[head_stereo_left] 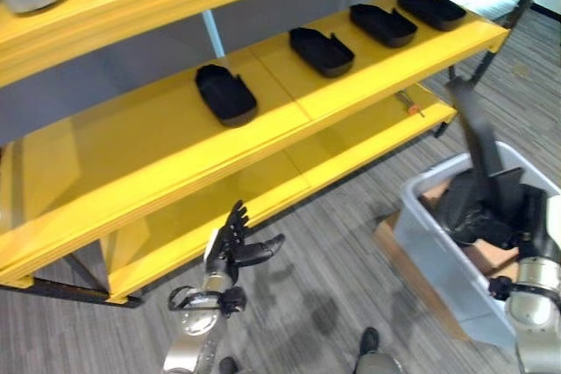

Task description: Move parts from the plastic box to the shelf.

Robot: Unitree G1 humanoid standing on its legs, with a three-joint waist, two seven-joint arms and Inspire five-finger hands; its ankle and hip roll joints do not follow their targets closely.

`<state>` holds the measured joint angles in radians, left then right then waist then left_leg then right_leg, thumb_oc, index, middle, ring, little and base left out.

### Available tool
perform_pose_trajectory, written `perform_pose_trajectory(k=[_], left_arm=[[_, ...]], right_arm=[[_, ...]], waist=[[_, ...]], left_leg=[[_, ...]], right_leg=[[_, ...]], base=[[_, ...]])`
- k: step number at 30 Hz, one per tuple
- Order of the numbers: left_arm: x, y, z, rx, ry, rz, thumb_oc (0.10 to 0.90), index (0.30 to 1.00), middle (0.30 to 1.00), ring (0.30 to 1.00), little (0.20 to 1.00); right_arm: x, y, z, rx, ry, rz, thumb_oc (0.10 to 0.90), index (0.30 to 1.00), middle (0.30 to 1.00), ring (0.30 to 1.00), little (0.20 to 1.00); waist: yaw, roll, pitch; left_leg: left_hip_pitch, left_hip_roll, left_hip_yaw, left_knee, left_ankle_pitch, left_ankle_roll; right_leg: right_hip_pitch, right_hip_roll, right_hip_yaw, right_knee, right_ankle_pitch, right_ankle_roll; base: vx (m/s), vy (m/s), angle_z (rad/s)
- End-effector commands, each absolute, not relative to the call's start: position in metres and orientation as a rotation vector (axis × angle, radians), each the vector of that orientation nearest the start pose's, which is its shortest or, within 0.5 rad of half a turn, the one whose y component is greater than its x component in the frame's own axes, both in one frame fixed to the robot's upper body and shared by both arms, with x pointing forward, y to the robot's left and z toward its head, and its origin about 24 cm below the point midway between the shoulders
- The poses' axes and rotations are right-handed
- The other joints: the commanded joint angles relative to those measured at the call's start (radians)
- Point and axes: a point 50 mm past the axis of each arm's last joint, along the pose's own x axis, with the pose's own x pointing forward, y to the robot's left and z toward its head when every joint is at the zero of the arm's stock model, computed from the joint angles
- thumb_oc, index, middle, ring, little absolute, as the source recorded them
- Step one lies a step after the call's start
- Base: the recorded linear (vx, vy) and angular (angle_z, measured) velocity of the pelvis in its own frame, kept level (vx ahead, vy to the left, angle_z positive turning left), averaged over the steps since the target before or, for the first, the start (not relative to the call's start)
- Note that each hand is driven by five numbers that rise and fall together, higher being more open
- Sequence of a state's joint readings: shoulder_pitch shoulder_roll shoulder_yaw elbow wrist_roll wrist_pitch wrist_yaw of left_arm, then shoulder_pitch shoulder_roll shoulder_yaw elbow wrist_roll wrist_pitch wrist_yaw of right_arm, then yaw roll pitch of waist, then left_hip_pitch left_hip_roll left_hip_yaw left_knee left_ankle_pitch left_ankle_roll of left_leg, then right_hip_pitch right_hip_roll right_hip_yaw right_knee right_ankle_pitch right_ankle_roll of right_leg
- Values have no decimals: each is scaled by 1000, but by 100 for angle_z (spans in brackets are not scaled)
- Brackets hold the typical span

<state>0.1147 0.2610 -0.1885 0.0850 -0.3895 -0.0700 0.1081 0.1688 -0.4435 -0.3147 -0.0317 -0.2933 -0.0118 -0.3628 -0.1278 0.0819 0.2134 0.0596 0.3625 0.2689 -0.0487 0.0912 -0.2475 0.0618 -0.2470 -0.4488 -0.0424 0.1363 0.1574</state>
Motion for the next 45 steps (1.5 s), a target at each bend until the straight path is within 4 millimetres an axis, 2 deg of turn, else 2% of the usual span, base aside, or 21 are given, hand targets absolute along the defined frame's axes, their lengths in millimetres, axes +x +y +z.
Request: perform_pose_trajectory(k=[1,2,3,5,7,8,12,18,20,21,22,23,24,26,27,29,32,34,38,40,45], left_arm=[[226,197,36,-83,-11,26,900,1000,1000,1000,1000],[226,197,36,-82,-11,26,900,1000,1000,1000,1000],[225,202,39,-59,-20,31,900,1000,1000,1000,1000],[222,210,37,-34,-12,56,900,1000,1000,1000,1000],[219,216,38,-14,-13,84,900,1000,1000,1000,1000],[219,216,38,-13,-14,84,900,1000,1000,1000,1000],[207,236,38,44,-5,179,900,1000,1000,1000,1000],[193,256,32,83,28,286,900,1000,1000,1000,1000],[192,257,32,87,29,289,900,1000,1000,1000,1000],[197,260,36,120,17,283,900,1000,1000,1000,1000],[197,260,36,120,15,283,900,1000,1000,1000,1000],[203,257,40,134,2,261,900,1000,1000,1000,1000],[205,256,41,128,-7,256,900,1000,1000,1000,1000],[206,253,42,137,-12,228,900,1000,1000,1000,1000],[206,252,42,131,-13,224,900,1000,1000,1000,1000],[206,252,42,120,-16,233,900,1000,1000,1000,1000],[204,251,38,102,-10,246,900,1000,1000,1000,1000],[202,248,33,86,6,237,900,1000,1000,1000,1000],[196,245,27,51,28,235,900,1000,1000,1000,1000],[195,243,26,35,36,226,900,1000,1000,1000,1000],[200,240,29,16,17,209,900,1000,1000,1000,1000]], right_arm=[[214,-301,139,-847,-374,-631,400,300,300,300,300],[214,-301,139,-847,-374,-631,400,300,300,300,300],[217,-297,143,-858,-397,-619,400,300,300,300,300],[221,-293,145,-889,-405,-608,400,300,300,300,300],[222,-290,144,-880,-402,-601,400,300,300,300,300],[222,-290,144,-878,-402,-602,400,300,300,300,300],[227,-283,139,-867,-380,-585,400,300,300,300,300],[233,-276,133,-871,-356,-556,400,300,300,300,300],[232,-276,132,-875,-352,-551,400,300,300,300,300],[230,-276,131,-876,-351,-540,400,300,300,300,300],[230,-276,131,-875,-352,-541,400,300,300,300,300],[228,-276,130,-884,-349,-527,400,300,300,300,300],[226,-277,130,-886,-344,-524,400,300,300,300,300],[223,-281,131,-884,-350,-529,400,300,300,300,300],[224,-281,130,-877,-351,-531,400,300,300,300,300],[224,-280,129,-875,-349,-524,400,300,300,300,300],[223,-278,131,-882,-357,-516,400,300,300,300,300],[221,-279,130,-886,-352,-517,400,300,300,300,300],[216,-283,130,-902,-343,-511,400,300,300,300,300],[213,-284,132,-901,-351,-508,400,300,300,300,300],[216,-283,137,-893,-383,-496,400,300,300,300,300]], waist=[[40,-53,-121],[40,-56,-119],[63,-78,-116],[90,-103,-114],[111,-129,-118],[108,-133,-121],[170,-177,-122],[216,-186,-104],[216,-185,-100],[198,-166,-72],[199,-168,-72],[165,-150,-53],[156,-141,-46],[153,-133,-33],[143,-142,-24],[124,-147,-20],[109,-151,-19],[111,-155,-31],[101,-140,-61],[92,-126,-74],[77,-106,-78]], left_leg=[[8,-28,-37,-15,40,93],[9,-31,-36,-13,38,94],[9,-68,-36,12,-7,113],[7,-120,-48,19,-50,142],[0,-169,-65,13,-73,168],[-8,-175,-67,14,-68,172],[-34,-281,-122,8,-113,221],[-31,-371,-149,33,-166,281],[-25,-382,-154,30,-168,289],[-16,-391,-180,32,-170,315],[-20,-392,-179,34,-166,316],[-11,-387,-200,41,-170,326],[0,-381,-202,34,-172,323],[29,-377,-189,20,-181,317],[48,-377,-182,12,-186,307],[68,-369,-185,6,-191,292],[93,-360,-184,5,-202,277],[107,-356,-175,3,-217,268],[119,-318,-178,-4,-213,243],[119,-281,-174,-13,-196,222],[111,-228,-174,-4,-180,190]], right_leg=[[-20,18,85,84,-123,-14],[-20,15,86,85,-123,-13],[-10,-23,89,90,-106,8],[-6,-65,95,96,-80,33],[-2,-101,90,97,-43,56],[-5,-106,88,93,-36,56],[17,-187,45,78,67,97],[2,-265,70,138,183,99],[-6,-277,80,168,195,95],[-60,-256,134,302,178,70],[-66,-258,136,304,179,67],[-135,-145,214,351,82,32],[-176,-106,223,362,37,21],[-209,-98,164,319,22,17],[-234,-93,130,237,40,30],[-251,-67,145,143,70,49],[-257,-46,208,90,111,67],[-231,-37,205,58,101,64],[-203,-1,204,47,68,49],[-189,20,190,51,35,35],[-193,55,191,65,-7,9]], base=[[78,156,48],[130,306,47],[65,222,31],[84,311,15],[76,260,22],[72,255,40],[75,252,54],[75,247,23],[50,228,31],[25,229,34],[72,361,46],[64,173,72],[101,193,51],[117,-1,5],[161,-117,-19],[168,-130,-17],[162,-119,-4],[168,-157,0],[164,-171,10],[165,-247,-17],[85,-164,4]])
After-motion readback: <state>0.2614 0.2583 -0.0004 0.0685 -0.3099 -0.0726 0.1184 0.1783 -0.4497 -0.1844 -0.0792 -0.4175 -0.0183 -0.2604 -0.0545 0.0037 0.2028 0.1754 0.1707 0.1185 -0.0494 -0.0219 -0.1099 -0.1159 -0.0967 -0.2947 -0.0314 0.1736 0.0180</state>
